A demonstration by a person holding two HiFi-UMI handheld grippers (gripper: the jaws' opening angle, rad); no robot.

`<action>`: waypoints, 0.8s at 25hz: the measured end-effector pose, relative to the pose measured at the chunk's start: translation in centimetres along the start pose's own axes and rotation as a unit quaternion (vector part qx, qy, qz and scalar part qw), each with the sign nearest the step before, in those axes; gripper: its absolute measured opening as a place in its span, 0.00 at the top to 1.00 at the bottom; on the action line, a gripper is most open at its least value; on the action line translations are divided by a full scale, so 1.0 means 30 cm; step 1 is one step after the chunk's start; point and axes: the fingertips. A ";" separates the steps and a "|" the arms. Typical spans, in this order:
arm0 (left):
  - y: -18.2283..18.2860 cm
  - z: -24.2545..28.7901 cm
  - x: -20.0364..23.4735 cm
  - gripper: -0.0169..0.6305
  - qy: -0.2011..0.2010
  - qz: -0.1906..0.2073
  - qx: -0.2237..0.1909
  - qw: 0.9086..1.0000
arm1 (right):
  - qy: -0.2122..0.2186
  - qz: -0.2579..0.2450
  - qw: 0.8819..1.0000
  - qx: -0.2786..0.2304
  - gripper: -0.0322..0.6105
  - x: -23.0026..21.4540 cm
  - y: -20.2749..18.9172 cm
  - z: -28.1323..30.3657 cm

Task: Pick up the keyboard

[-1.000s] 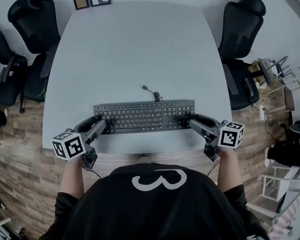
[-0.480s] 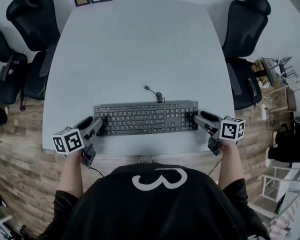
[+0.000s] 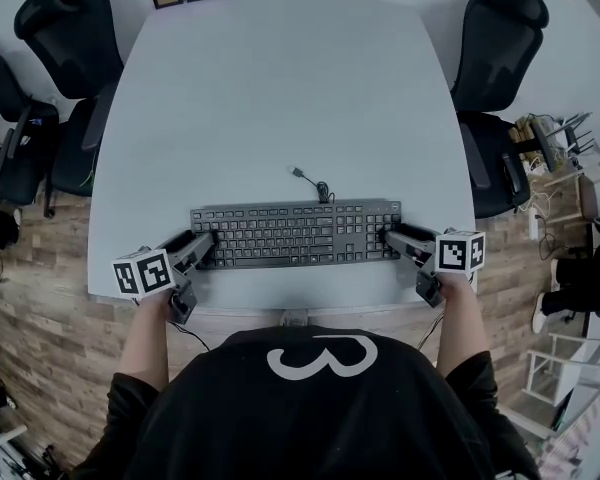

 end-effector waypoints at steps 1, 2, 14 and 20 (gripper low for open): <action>0.000 0.003 0.001 0.56 -0.001 -0.002 0.001 1.000 | -0.002 0.000 1.000 0.003 0.52 -0.002 -0.002 0.001; 0.000 0.006 0.003 0.56 -0.002 -0.004 0.003 1.000 | -0.003 -0.002 1.000 0.006 0.52 -0.002 -0.001 0.003; -0.026 0.059 0.003 0.62 0.004 -0.003 0.049 0.999 | -0.015 -0.018 1.000 0.019 0.53 0.020 0.003 0.048; -0.026 0.058 -0.001 0.62 0.005 -0.003 0.050 0.999 | -0.018 0.007 1.000 0.012 0.53 0.025 -0.001 0.049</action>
Point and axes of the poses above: the fingertips, and each gripper's own axes: z forward along the fingers, x to its left, y out of its top, and after that the axes turned 7 degrees about -z, right-handed
